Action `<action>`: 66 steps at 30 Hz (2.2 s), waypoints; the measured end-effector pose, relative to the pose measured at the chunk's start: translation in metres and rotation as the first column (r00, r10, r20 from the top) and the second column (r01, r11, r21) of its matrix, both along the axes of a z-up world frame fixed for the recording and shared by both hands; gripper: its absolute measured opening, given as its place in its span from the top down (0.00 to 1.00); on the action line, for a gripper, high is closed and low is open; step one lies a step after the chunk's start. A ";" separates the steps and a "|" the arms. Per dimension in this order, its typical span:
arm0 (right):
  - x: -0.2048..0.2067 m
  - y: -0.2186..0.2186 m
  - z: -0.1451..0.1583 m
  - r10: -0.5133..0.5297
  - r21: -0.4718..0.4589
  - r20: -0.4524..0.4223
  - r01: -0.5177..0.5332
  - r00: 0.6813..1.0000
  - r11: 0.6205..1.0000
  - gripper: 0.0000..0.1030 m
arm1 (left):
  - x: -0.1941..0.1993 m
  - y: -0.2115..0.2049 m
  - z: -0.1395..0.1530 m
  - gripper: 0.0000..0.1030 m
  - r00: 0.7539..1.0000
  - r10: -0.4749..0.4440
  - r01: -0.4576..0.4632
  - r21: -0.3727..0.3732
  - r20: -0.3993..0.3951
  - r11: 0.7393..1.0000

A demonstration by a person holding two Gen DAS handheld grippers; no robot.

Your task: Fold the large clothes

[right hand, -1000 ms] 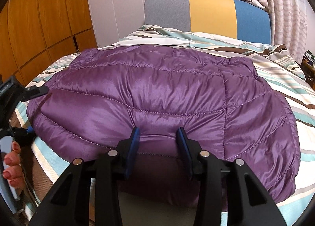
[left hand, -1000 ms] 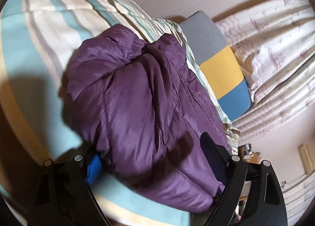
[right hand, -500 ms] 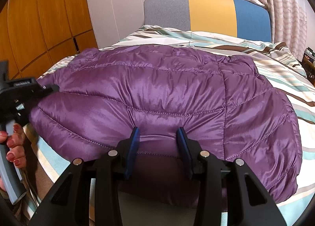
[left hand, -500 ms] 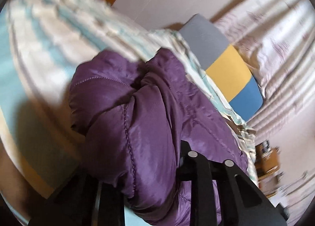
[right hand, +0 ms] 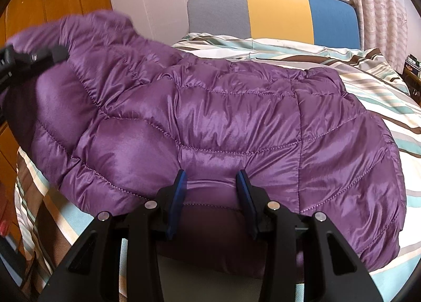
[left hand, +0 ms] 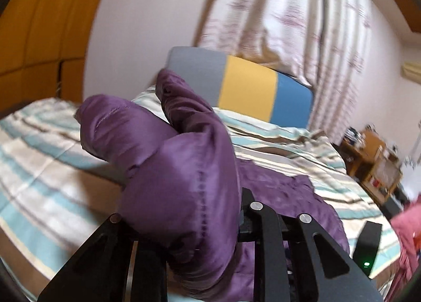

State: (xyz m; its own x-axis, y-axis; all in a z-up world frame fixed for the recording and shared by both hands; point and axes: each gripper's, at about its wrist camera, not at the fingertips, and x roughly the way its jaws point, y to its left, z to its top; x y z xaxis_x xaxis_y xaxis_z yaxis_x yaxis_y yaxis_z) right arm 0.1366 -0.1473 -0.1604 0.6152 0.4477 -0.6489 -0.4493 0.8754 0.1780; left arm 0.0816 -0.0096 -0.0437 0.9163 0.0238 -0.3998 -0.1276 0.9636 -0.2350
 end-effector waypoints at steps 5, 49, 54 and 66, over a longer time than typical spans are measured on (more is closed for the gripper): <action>0.001 -0.006 0.002 -0.008 0.062 -0.016 0.009 1.000 0.998 0.60 | 0.006 -0.017 0.003 0.78 0.999 -0.046 0.046 0.037 -0.005 0.998; 0.002 -0.194 0.019 -0.618 -0.138 0.080 0.623 0.782 0.770 0.40 | 0.063 -0.166 -0.013 0.78 0.946 -0.304 0.325 0.321 -0.115 0.890; 0.003 -0.198 0.019 -0.632 -0.140 0.071 0.635 0.772 0.760 0.40 | 0.066 -0.186 -0.022 0.78 0.931 -0.333 0.364 0.334 -0.147 0.870; 0.004 -0.216 0.018 -0.671 -0.139 0.056 0.671 0.739 0.728 0.40 | 0.077 -0.215 -0.052 0.77 0.905 -0.362 0.422 0.360 -0.223 0.832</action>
